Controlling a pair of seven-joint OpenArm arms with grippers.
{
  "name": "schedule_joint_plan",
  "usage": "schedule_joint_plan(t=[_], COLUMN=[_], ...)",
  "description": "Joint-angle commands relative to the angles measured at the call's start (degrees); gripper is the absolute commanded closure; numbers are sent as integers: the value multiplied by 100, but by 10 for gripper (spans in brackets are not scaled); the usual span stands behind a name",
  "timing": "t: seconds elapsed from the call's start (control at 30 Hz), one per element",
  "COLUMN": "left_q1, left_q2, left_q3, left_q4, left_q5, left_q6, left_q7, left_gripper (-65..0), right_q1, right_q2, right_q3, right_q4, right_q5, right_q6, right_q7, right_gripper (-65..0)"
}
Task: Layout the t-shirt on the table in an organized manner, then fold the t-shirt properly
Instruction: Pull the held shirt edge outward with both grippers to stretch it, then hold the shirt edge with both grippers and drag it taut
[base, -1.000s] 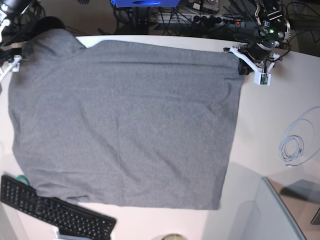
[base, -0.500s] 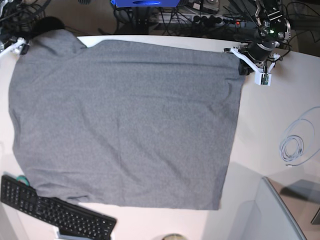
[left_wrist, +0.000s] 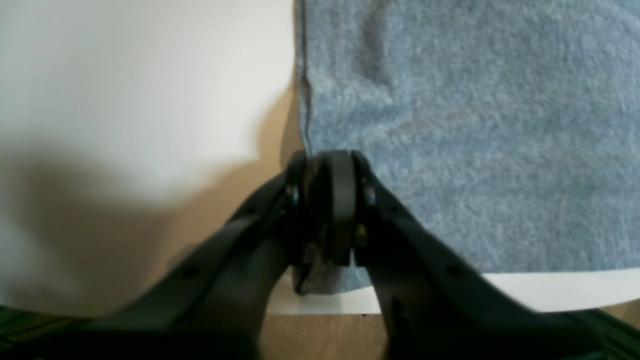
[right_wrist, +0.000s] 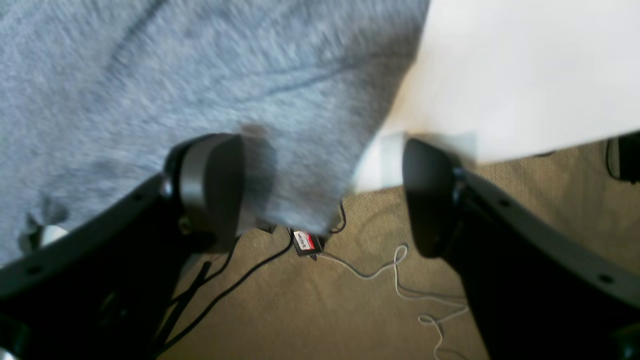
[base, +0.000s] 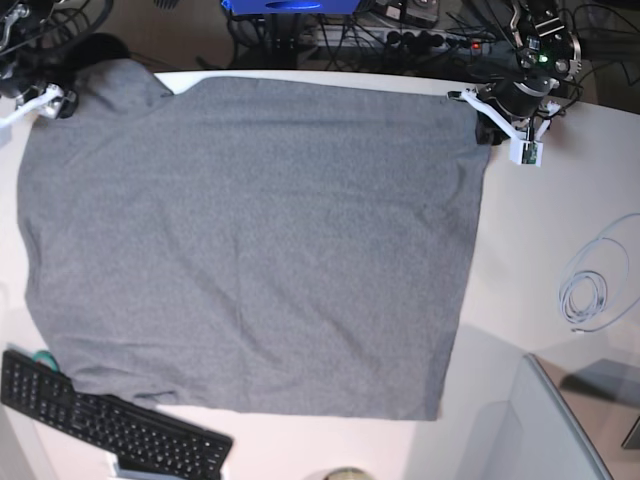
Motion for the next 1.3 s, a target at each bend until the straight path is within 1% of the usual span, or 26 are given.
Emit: schedule_joint_plan(t=[0.0, 0.23, 0.33, 0.37, 0.4, 0.53, 0.57, 0.6, 0.8, 0.93, 0.97, 1.13, 1.27], left_q1=[53, 212, 203, 194, 185, 212, 212, 212, 308, 431, 458, 625, 634], left_q2=[-32, -49, -23, -23, -23, -49, -49, -49, -32, -32, -23, -93, -120], left_q3=[-35, -61, -333, -421, -492, -624, -632, -641, -650, -650, -650, -650, -606], left_q4=[127, 189, 189, 189, 189, 189, 189, 189, 189, 189, 189, 136, 83], left_q5=[-74, -74, -74, -74, -74, -74, -74, -74, -74, -92, -162, -1023, -1182], left_q6=[-11, -11, -20, -29, -29, -38, -38, -38, -38, -47, -47, -47, -47], left_q7=[-85, -85, -85, -85, -85, -85, -85, -85, -85, -85, -85, -85, -85], left_gripper=[-86, -87, -87, -97, -128, -331, -362, -377, -374, -374, -374, -374, -374], right_q1=[1, 1, 1, 1, -8, -43, -43, -43, -96, -113, -113, -96, -96], right_q2=[86, 95, 165, 165, 165, 157, 157, 157, 139, 16, 7, -2, -2], right_q3=[23, 23, 23, 23, 14, -4, -4, -4, -4, -12, -12, -12, -12], right_q4=[89, 98, 80, 80, 80, 80, 80, 80, 80, 80, 80, 80, 80], right_q5=[56, 56, 65, 65, 65, 65, 65, 65, 65, 65, 65, 65, 65], right_q6=[3, 3, 3, 3, 3, 3, 3, 3, 3, 3, 3, 3, 3], right_q7=[82, 91, 74, 47, 38, 38, 38, 38, 30, 38, 38, 38, 38], right_gripper=[-479, -480, -479, -477, -477, -476, -476, -476, -476, -476, -476, -473, -473])
